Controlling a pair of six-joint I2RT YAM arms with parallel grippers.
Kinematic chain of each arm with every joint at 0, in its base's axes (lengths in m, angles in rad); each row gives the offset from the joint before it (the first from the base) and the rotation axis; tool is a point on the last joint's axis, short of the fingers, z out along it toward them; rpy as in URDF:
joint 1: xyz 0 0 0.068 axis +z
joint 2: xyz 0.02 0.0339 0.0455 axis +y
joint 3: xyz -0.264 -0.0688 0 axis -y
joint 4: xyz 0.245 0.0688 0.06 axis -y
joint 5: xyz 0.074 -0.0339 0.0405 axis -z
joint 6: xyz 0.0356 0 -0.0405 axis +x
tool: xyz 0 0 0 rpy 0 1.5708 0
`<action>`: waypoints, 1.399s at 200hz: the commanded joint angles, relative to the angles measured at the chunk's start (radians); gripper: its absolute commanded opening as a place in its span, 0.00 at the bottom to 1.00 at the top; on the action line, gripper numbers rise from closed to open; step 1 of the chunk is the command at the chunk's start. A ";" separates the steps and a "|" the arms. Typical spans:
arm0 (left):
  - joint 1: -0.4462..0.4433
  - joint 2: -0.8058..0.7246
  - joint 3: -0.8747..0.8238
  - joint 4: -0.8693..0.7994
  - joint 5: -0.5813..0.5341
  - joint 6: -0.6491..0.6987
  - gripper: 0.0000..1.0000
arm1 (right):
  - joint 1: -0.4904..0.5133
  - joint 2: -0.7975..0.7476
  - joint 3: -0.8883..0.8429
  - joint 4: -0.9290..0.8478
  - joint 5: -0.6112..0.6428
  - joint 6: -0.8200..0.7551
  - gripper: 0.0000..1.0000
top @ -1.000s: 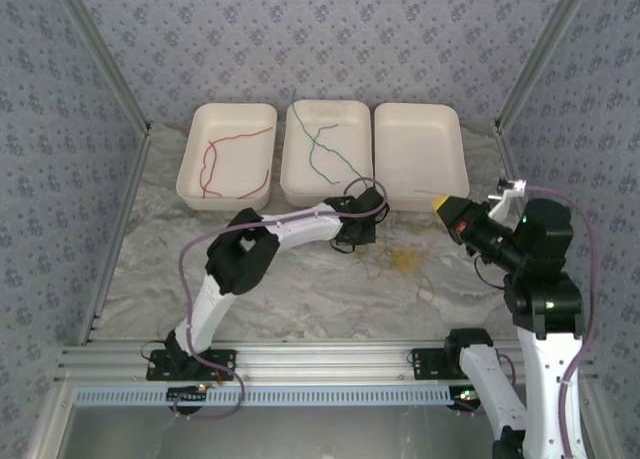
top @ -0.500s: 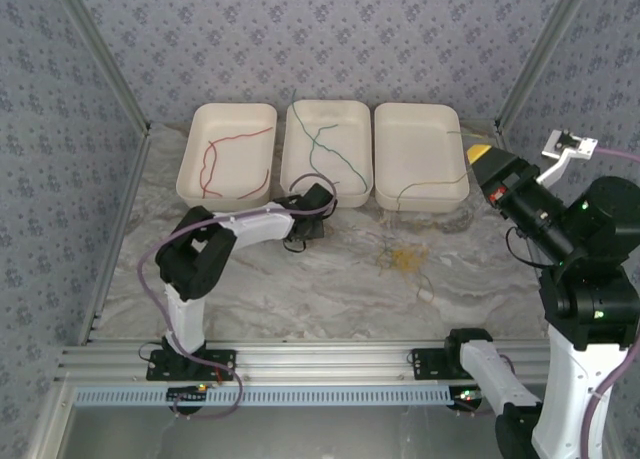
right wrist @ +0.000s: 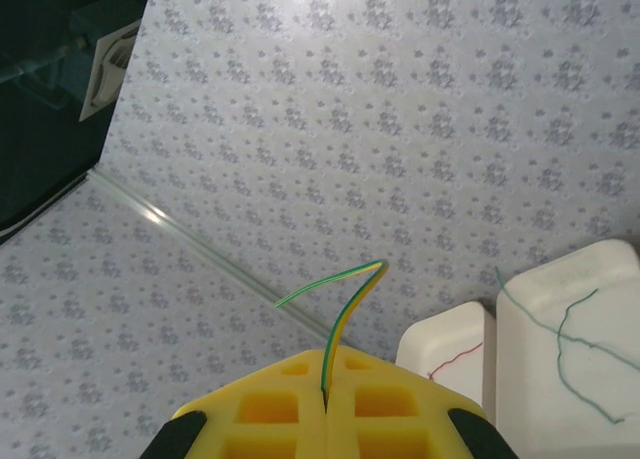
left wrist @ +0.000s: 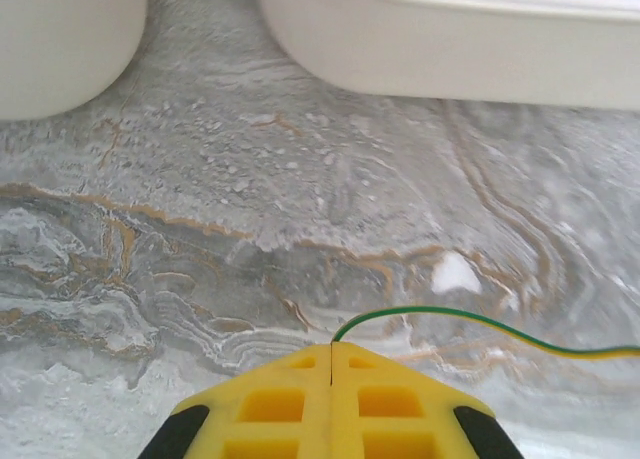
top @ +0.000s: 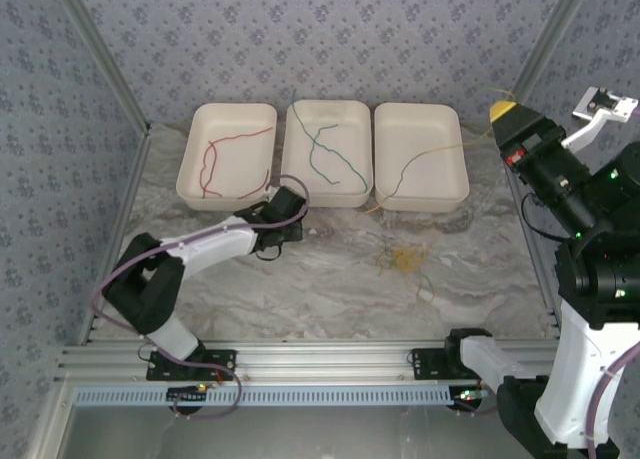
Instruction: Untangle the cables
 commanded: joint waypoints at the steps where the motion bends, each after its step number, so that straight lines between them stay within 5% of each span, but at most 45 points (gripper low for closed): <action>1: -0.005 -0.090 -0.079 0.060 0.066 0.141 0.00 | -0.007 0.024 0.046 0.017 0.099 -0.066 0.00; 75: 0.017 -0.280 -0.240 -0.019 -0.064 0.052 0.00 | -0.042 0.112 0.146 -0.002 0.217 -0.102 0.00; 105: -0.001 -0.283 -0.135 0.023 0.075 0.049 0.00 | -0.052 0.136 0.070 0.048 0.197 -0.096 0.00; 143: -0.106 -0.076 0.268 0.042 0.203 0.070 0.00 | -0.066 0.201 -0.043 0.241 0.136 -0.142 0.00; 213: -0.105 0.504 0.964 0.112 0.393 -0.001 0.00 | -0.144 0.389 -0.165 0.628 0.147 -0.192 0.00; 280: -0.067 1.213 1.937 -0.101 0.459 -0.122 0.00 | -0.175 0.736 -0.025 0.644 0.100 -0.207 0.00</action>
